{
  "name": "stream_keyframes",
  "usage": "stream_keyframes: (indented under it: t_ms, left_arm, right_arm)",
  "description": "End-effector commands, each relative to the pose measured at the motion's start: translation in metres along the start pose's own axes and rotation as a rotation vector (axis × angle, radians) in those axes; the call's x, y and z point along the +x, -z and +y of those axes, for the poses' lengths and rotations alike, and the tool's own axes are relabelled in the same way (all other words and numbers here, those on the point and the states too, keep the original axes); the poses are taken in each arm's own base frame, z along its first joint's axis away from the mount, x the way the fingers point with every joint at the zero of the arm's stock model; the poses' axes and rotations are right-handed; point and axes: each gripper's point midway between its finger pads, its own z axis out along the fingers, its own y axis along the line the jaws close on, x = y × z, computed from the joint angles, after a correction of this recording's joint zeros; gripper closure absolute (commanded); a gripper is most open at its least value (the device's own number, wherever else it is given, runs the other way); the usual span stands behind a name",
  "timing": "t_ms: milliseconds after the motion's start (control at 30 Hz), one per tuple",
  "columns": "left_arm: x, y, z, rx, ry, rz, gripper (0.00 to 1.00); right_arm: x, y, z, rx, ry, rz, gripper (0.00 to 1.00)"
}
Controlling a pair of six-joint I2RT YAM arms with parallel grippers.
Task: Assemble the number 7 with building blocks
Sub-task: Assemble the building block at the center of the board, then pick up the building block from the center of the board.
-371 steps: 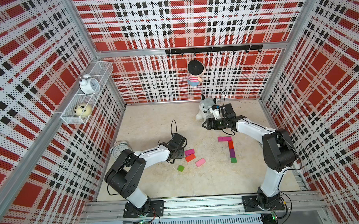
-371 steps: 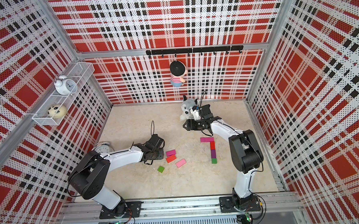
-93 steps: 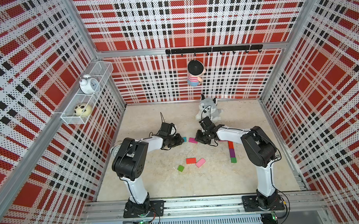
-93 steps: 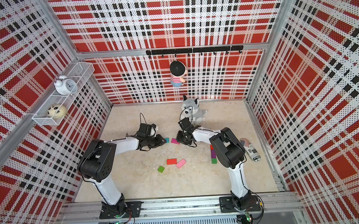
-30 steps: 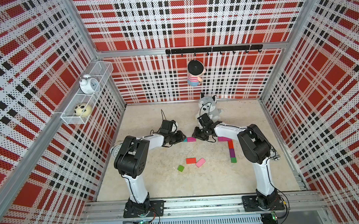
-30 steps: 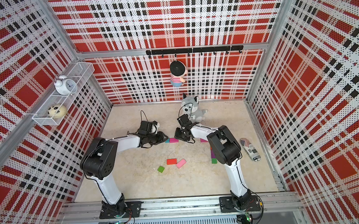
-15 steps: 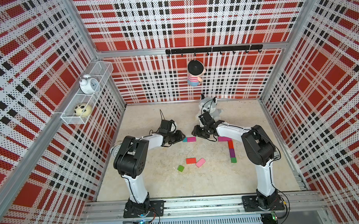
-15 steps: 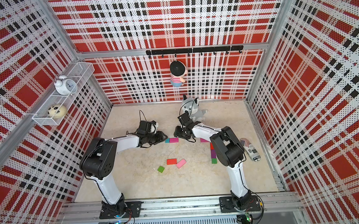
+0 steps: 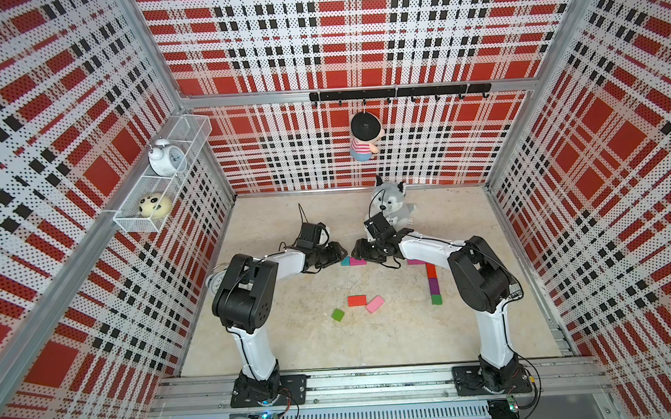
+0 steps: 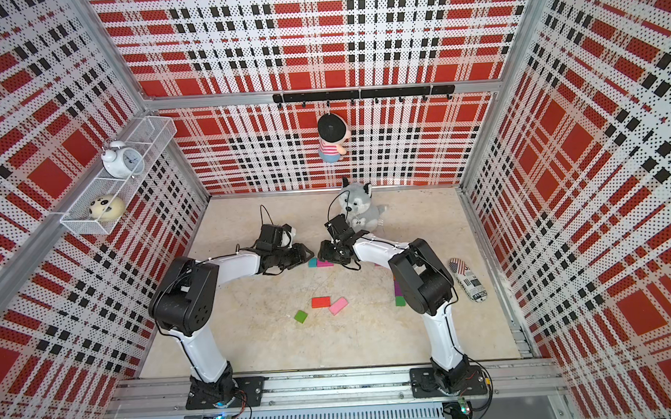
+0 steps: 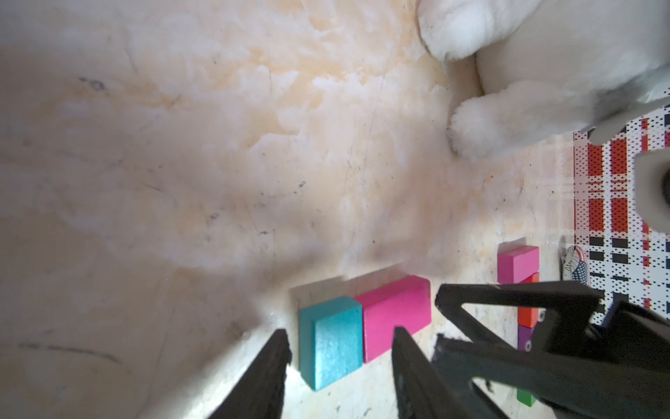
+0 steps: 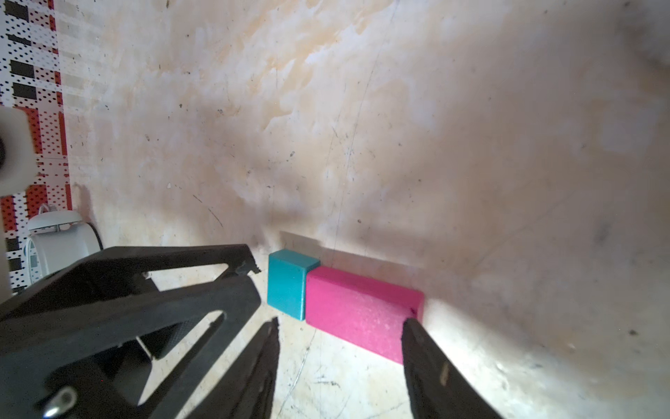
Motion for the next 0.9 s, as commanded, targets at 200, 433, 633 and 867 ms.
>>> stream_keyframes:
  t_ms: [200,433,633,867]
  left_arm:
    - [-0.027,0.023,0.006,-0.029,-0.035,-0.074,0.27]
    - [-0.048,0.061,0.052,-0.105,0.025,-0.133,0.02]
    - [-0.049,0.091,0.076,-0.150,0.057,-0.169,0.02]
    - [-0.036,0.106,0.091,-0.169,0.099,-0.180,0.02]
  right_arm:
    - [0.026,0.049,0.025,0.043,0.496,0.003,0.26]
    - [0.081,0.056,0.042,0.056,0.922,0.170,0.22]
    - [0.113,0.054,0.040,0.045,1.039,0.262,0.23]
    - [0.143,0.047,0.028,0.071,1.176,0.396,0.25]
